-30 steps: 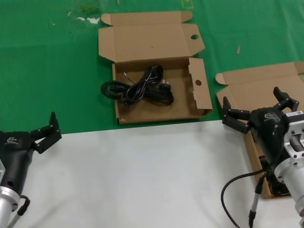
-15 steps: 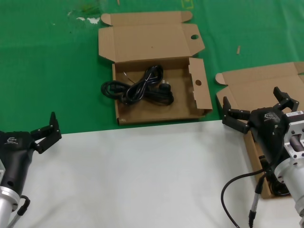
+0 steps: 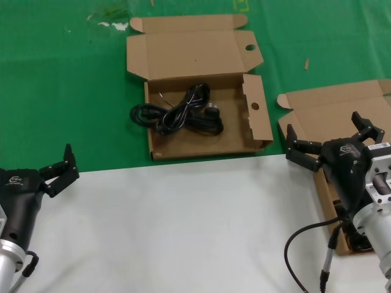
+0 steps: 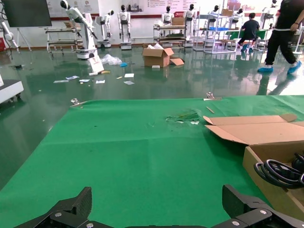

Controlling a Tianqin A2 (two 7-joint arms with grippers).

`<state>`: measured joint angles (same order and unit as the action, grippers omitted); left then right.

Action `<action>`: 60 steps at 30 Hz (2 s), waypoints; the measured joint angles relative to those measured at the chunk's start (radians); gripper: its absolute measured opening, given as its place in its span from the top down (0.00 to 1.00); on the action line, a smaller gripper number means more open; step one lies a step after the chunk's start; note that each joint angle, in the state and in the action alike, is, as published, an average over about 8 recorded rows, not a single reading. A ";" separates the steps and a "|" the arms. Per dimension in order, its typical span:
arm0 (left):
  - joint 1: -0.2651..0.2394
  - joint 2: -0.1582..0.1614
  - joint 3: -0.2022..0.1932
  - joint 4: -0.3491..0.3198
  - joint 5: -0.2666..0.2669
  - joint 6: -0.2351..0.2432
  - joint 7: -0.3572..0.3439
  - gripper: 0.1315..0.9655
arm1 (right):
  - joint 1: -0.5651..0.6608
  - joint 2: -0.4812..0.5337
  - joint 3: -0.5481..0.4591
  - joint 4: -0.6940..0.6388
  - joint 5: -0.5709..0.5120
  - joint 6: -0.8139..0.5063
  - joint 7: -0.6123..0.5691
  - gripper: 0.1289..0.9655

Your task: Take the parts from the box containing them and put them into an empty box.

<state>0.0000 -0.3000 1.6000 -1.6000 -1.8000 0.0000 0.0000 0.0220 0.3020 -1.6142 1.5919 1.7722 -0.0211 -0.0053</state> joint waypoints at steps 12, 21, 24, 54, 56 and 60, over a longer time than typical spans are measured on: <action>0.000 0.000 0.000 0.000 0.000 0.000 0.000 0.00 | 0.000 0.000 0.000 0.000 0.000 0.000 0.000 0.00; 0.000 0.000 0.000 0.000 0.000 0.000 0.000 0.00 | 0.000 0.000 0.000 0.000 0.000 0.000 0.000 0.00; 0.000 0.000 0.000 0.000 0.000 0.000 0.000 0.00 | 0.000 0.000 0.000 0.000 0.000 0.000 0.000 0.00; 0.000 0.000 0.000 0.000 0.000 0.000 0.000 0.00 | 0.000 0.000 0.000 0.000 0.000 0.000 0.000 0.00; 0.000 0.000 0.000 0.000 0.000 0.000 0.000 0.00 | 0.000 0.000 0.000 0.000 0.000 0.000 0.000 0.00; 0.000 0.000 0.000 0.000 0.000 0.000 0.000 0.00 | 0.000 0.000 0.000 0.000 0.000 0.000 0.000 0.00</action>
<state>0.0000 -0.3000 1.6000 -1.6000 -1.8000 0.0000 0.0000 0.0220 0.3020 -1.6142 1.5919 1.7722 -0.0211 -0.0053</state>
